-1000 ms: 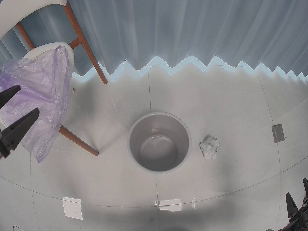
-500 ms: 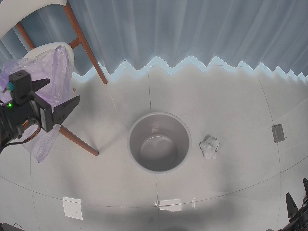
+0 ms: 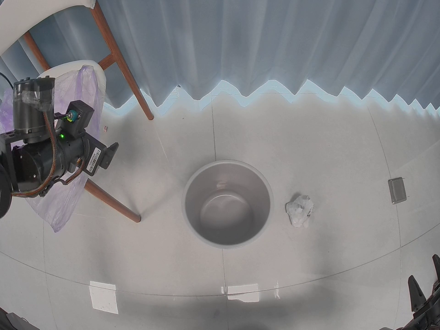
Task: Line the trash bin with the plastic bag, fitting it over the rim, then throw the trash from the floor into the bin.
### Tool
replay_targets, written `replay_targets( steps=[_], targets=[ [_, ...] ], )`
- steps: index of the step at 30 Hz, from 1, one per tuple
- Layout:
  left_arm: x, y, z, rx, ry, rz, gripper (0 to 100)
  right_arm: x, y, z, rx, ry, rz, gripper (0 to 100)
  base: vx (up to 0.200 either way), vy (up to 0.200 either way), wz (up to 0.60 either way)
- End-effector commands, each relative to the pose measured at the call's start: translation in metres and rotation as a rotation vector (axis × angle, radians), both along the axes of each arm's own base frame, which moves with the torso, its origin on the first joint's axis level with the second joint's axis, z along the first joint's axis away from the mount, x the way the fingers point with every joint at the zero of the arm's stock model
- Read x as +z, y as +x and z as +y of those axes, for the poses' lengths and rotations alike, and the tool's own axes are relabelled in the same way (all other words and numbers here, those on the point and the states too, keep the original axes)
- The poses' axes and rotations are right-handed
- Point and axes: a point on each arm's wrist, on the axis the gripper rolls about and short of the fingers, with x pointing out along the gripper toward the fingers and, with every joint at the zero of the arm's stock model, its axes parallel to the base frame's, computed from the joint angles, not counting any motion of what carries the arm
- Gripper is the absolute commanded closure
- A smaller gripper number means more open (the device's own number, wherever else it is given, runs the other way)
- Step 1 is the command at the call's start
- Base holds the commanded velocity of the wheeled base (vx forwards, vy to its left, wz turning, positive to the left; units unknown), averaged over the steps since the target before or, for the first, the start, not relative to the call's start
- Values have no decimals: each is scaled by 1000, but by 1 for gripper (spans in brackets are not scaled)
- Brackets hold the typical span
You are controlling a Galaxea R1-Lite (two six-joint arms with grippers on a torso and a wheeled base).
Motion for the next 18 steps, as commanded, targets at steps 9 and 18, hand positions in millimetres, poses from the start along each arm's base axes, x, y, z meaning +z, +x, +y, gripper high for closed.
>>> replay_targets(
  steps=[9,18],
  targets=[
    [-7,35,4,117,39,30,0,-5,0,0,2,-3,-1,0,0,0,0],
    [-10,43,14,156,51,39,0,-5,0,0,2,-3,-1,0,0,0,0]
  ],
)
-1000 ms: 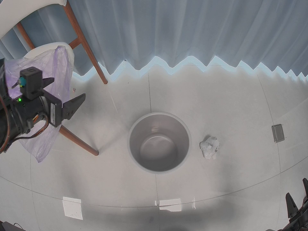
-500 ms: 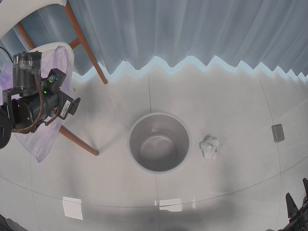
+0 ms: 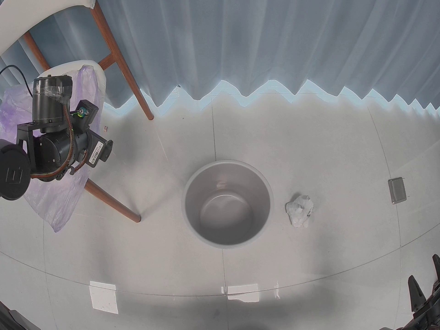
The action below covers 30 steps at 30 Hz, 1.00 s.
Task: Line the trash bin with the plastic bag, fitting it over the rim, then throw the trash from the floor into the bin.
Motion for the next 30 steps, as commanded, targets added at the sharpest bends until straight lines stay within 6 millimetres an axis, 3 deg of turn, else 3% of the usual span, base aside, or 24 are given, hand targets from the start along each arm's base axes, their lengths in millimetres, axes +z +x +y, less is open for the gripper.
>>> replay_targets(
  steps=[1,4,5,16,24,30],
  targets=[
    [-2,4,3,14,2,5,0,-5,0,0,-1,0,0,0,0,0,0],
    [-2,4,4,23,4,5,0,-5,0,0,-1,0,0,0,0,0,0],
    [-1,4,4,25,3,3,100,-5,0,0,1,0,0,0,0,0,0],
    [7,-3,12,46,-62,-37,100,-5,0,0,1,0,0,0,0,0,0],
    [28,-34,21,26,-254,-137,100,-5,0,0,1,0,0,0,0,0,0],
    [49,-75,29,-107,-511,-159,100,-5,0,0,2,0,0,0,0,0,0]
  ],
)
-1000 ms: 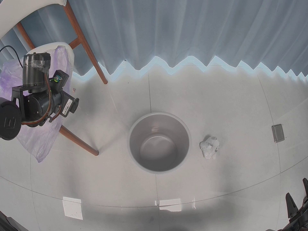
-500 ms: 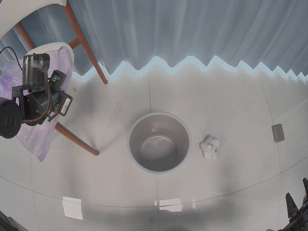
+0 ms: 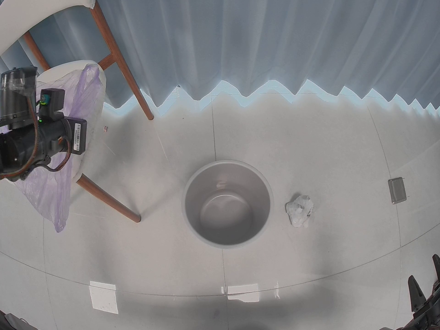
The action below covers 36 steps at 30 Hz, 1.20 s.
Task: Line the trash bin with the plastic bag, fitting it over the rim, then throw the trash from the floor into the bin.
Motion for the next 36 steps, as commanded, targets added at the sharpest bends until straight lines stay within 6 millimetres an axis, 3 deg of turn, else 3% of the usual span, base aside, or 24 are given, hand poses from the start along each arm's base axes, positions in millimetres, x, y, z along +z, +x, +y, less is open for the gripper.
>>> replay_targets(
  steps=[1,7,16,27,36],
  targets=[
    [25,-46,11,-83,-136,-59,100,-5,0,0,1,0,0,0,0,0,0],
    [33,-70,13,-249,-345,-45,100,-5,0,0,1,0,0,0,0,0,0],
    [39,-80,6,-505,-401,-33,100,-5,0,0,1,0,0,0,0,0,0],
    [39,-89,-31,-763,-430,-96,100,-5,0,0,-1,3,0,0,0,0,0],
    [27,-111,-67,-987,-495,-4,100,-5,0,0,-2,3,0,0,0,0,0]
  ],
)
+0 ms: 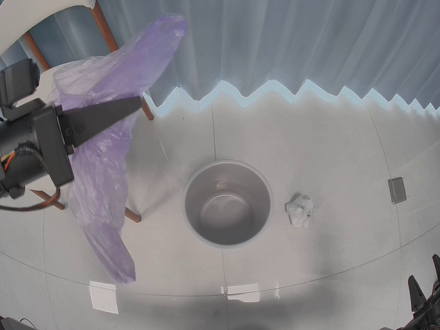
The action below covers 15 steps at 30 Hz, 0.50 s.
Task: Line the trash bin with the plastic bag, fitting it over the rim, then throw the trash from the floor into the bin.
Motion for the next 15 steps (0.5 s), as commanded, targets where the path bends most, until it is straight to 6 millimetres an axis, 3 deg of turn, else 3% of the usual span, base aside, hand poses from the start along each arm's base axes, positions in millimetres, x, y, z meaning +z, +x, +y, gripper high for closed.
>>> replay_targets(
  steps=[1,10,15],
  targets=[
    [-8,-12,-22,-139,-12,63,100,-5,0,0,1,0,0,0,0,0,0],
    [-15,-8,-43,-242,8,94,100,-5,0,0,-1,3,0,0,0,0,0],
    [-21,8,-54,-218,15,95,100,-5,0,0,-2,3,0,0,0,0,0]
  ],
)
